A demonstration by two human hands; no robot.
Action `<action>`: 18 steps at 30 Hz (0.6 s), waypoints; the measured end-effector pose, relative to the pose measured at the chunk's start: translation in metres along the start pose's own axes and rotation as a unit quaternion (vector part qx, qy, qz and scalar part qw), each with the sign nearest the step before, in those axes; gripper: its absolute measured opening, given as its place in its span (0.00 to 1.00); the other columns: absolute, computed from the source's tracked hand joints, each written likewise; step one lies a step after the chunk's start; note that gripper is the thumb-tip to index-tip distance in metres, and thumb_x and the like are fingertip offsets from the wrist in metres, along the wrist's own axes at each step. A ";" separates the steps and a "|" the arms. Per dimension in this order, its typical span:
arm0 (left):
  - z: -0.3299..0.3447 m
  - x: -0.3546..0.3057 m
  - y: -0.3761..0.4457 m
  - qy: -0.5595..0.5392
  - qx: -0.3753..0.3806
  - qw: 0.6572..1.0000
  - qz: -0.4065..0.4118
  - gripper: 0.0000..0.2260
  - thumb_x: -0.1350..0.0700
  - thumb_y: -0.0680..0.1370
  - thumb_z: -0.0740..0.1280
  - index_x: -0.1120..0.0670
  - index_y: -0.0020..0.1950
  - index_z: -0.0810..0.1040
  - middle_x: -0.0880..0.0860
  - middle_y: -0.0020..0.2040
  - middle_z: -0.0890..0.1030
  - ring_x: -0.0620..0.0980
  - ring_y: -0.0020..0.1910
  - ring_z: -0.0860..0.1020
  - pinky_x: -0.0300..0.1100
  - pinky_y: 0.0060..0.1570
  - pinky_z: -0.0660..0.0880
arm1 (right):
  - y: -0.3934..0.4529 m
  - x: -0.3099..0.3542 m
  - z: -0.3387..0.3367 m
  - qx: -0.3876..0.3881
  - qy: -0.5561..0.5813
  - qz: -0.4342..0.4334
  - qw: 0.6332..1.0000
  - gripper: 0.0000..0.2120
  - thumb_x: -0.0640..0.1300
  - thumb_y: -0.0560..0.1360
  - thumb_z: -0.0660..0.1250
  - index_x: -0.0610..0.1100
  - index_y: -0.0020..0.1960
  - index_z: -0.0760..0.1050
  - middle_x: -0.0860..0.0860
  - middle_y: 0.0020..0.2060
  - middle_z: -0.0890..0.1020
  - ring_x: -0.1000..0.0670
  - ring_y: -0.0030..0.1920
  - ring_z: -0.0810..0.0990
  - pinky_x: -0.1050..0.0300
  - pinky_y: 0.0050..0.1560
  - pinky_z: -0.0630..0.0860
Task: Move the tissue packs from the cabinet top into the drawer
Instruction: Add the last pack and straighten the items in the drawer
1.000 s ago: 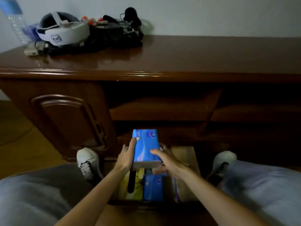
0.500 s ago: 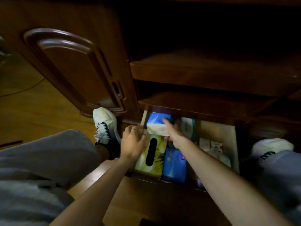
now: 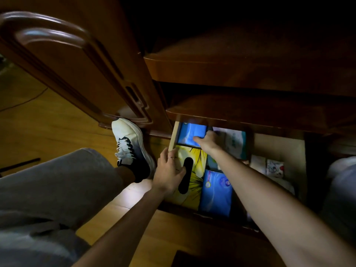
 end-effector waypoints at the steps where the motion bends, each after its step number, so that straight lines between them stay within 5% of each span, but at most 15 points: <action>1: 0.003 0.000 -0.002 0.005 0.003 1.000 0.001 0.34 0.49 0.76 0.71 0.48 0.78 0.60 0.54 0.78 0.56 0.57 0.76 0.60 0.54 0.67 0.71 | -0.001 -0.002 0.000 0.015 -0.004 0.006 1.000 0.25 0.50 0.76 0.73 0.38 0.66 0.73 0.43 0.57 0.82 0.42 0.55 0.83 0.48 0.54 0.80; 4: 0.005 0.001 -0.006 0.013 0.004 1.000 0.006 0.33 0.49 0.75 0.71 0.50 0.77 0.61 0.56 0.77 0.58 0.58 0.75 0.61 0.54 0.66 0.72 | -0.012 -0.004 -0.008 0.035 -0.068 0.022 0.997 0.25 0.51 0.76 0.73 0.38 0.65 0.73 0.43 0.58 0.81 0.41 0.55 0.82 0.54 0.47 0.75; 7: 0.003 0.000 -0.013 0.034 -0.007 0.999 0.018 0.33 0.49 0.75 0.71 0.51 0.77 0.62 0.57 0.78 0.58 0.59 0.75 0.62 0.55 0.67 0.71 | -0.022 0.000 -0.018 0.027 -0.138 0.006 0.990 0.12 0.51 0.76 0.70 0.43 0.50 0.76 0.47 0.42 0.81 0.44 0.42 0.80 0.57 0.35 0.70; 11: 0.001 -0.012 -0.018 0.088 -0.043 0.994 0.040 0.33 0.49 0.75 0.70 0.55 0.77 0.64 0.60 0.79 0.56 0.62 0.77 0.58 0.55 0.71 0.65 | -0.044 0.001 -0.048 -0.099 -0.093 -0.063 0.989 0.17 0.47 0.77 0.64 0.47 0.30 0.69 0.52 0.26 0.70 0.47 0.30 0.71 0.55 0.36 0.66; 13: 0.003 -0.017 -0.019 0.070 -0.036 0.996 0.033 0.33 0.50 0.75 0.70 0.55 0.77 0.63 0.61 0.79 0.54 0.63 0.77 0.57 0.57 0.71 0.66 | -0.057 -0.012 -0.070 -0.154 -0.115 -0.074 0.979 0.06 0.49 0.78 0.65 0.50 0.45 0.78 0.51 0.38 0.78 0.46 0.40 0.77 0.54 0.43 0.72; 15: 0.005 -0.015 -0.021 0.049 -0.029 0.998 0.025 0.33 0.52 0.75 0.71 0.55 0.77 0.62 0.60 0.80 0.52 0.63 0.78 0.56 0.58 0.69 0.68 | -0.059 -0.039 -0.088 -0.171 -0.116 -0.038 0.978 0.15 0.47 0.79 0.66 0.48 0.66 0.74 0.47 0.57 0.79 0.43 0.56 0.80 0.50 0.52 0.78; 18: 0.006 -0.006 -0.027 0.041 -0.032 0.998 0.018 0.33 0.54 0.75 0.72 0.55 0.77 0.63 0.60 0.80 0.54 0.63 0.77 0.58 0.55 0.68 0.69 | -0.056 -0.077 -0.106 -0.140 -0.002 0.031 0.990 0.26 0.42 0.81 0.65 0.46 0.77 0.62 0.41 0.69 0.74 0.40 0.66 0.77 0.51 0.56 0.77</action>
Point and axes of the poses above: each hand's wrist, its own y-axis towards the middle knuckle, its own z-axis out of the palm, x = y × z, the point moved 6 cm from there along y, towards the middle knuckle
